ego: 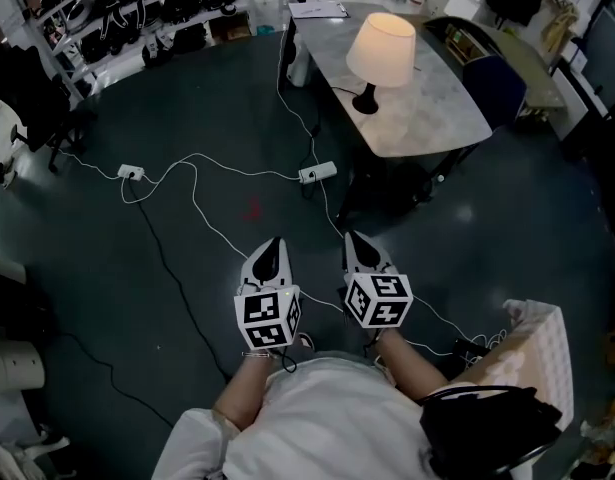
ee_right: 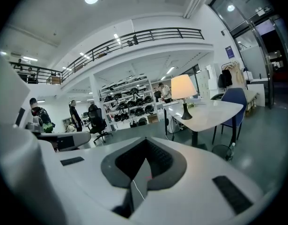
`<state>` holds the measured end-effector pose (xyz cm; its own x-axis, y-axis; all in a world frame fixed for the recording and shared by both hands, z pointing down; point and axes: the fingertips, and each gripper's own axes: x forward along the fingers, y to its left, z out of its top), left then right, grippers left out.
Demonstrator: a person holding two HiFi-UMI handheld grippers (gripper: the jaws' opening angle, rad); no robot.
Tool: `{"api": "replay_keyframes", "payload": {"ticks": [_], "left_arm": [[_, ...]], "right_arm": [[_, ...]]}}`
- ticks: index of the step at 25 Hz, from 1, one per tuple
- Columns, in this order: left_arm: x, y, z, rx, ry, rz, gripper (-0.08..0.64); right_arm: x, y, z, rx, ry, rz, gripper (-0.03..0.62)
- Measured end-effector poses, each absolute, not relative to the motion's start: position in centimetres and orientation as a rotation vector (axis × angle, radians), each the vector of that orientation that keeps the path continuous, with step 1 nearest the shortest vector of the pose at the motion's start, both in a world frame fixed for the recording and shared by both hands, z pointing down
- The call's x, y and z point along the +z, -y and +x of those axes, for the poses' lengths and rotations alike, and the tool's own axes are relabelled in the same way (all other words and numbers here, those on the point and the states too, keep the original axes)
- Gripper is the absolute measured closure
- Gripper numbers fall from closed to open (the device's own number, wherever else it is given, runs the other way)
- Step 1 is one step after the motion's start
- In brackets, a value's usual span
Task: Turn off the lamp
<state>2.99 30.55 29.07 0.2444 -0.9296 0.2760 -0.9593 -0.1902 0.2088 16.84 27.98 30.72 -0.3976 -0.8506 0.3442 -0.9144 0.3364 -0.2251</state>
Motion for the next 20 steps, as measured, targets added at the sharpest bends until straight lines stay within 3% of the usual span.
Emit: {"api": "replay_keyframes", "payload": {"ticks": [20], "left_arm": [[30.8, -20.6, 0.1, 0.185, 1.683, 2.238, 0.555]], "right_arm": [[33.3, -19.2, 14.3, 0.680, 2.369, 1.657, 0.594]]}}
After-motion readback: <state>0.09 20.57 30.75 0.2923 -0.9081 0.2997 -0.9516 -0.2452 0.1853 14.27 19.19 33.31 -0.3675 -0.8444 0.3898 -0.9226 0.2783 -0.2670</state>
